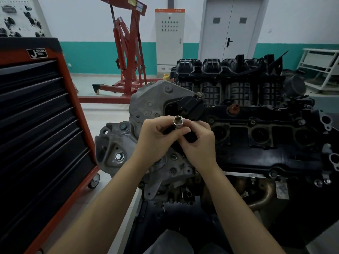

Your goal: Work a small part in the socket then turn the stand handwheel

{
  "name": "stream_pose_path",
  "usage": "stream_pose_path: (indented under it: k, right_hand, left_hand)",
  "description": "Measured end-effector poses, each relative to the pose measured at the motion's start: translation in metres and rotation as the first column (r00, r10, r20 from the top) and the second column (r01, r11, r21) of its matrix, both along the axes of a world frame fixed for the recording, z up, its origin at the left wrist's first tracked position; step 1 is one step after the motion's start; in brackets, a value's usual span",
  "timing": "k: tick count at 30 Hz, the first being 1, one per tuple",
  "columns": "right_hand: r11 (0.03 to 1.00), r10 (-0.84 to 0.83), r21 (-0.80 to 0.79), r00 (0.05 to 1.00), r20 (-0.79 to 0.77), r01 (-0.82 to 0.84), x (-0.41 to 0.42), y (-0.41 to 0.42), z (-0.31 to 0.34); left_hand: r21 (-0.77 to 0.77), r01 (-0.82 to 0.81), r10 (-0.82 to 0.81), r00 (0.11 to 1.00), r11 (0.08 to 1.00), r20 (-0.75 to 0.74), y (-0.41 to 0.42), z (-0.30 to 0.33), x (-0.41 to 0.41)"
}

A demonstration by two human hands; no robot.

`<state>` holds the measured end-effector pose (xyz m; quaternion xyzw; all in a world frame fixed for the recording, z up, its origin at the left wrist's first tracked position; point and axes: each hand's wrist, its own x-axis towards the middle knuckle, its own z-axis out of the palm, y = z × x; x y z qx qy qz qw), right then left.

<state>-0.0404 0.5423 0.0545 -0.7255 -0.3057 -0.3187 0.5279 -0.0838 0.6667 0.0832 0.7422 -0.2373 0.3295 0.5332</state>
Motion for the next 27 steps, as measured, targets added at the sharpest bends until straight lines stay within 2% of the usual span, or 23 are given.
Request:
stream_pose_path:
  k: [3, 8, 14, 17, 20, 24, 27]
  right_hand:
    - [0.999, -0.011, -0.031, 1.0, 0.021, 0.012, 0.0008, -0.0004, -0.0015]
    - [1.0, -0.022, 0.01, 0.999, -0.042, 0.022, 0.0018, -0.0014, -0.001]
    - [0.999, -0.018, -0.035, 0.999, 0.027, 0.019, 0.0011, -0.0013, -0.0008]
    - [1.0, -0.027, -0.007, 1.0, -0.012, 0.027, 0.0036, -0.0011, -0.0028]
    - [0.998, -0.059, 0.002, 0.998, -0.024, 0.059, 0.0039, 0.0007, -0.0027]
    - [0.999, -0.025, -0.023, 0.999, 0.033, 0.026, 0.0026, 0.0002, -0.0013]
    - [0.999, -0.02, -0.029, 1.0, -0.004, 0.02, 0.0016, -0.0006, -0.0015]
  left_hand:
    - [0.015, 0.04, -0.04, 0.999, 0.999, 0.002, 0.0008, 0.0018, -0.0011]
    - [-0.007, -0.008, 0.008, 1.0, 1.0, 0.023, -0.0008, 0.0014, -0.0007]
    - [-0.014, 0.068, -0.069, 0.997, 0.998, -0.021, 0.0008, 0.0021, -0.0016]
    - [0.076, -0.011, 0.009, 1.0, 0.997, 0.023, -0.0003, 0.0028, -0.0004]
    - [0.055, -0.103, 0.098, 0.992, 0.993, 0.083, -0.0018, 0.0025, 0.0001]
    - [0.05, -0.065, 0.062, 0.997, 0.997, 0.055, -0.0019, 0.002, -0.0012]
    - [0.045, -0.007, 0.006, 1.0, 0.999, 0.021, 0.0011, 0.002, -0.0012]
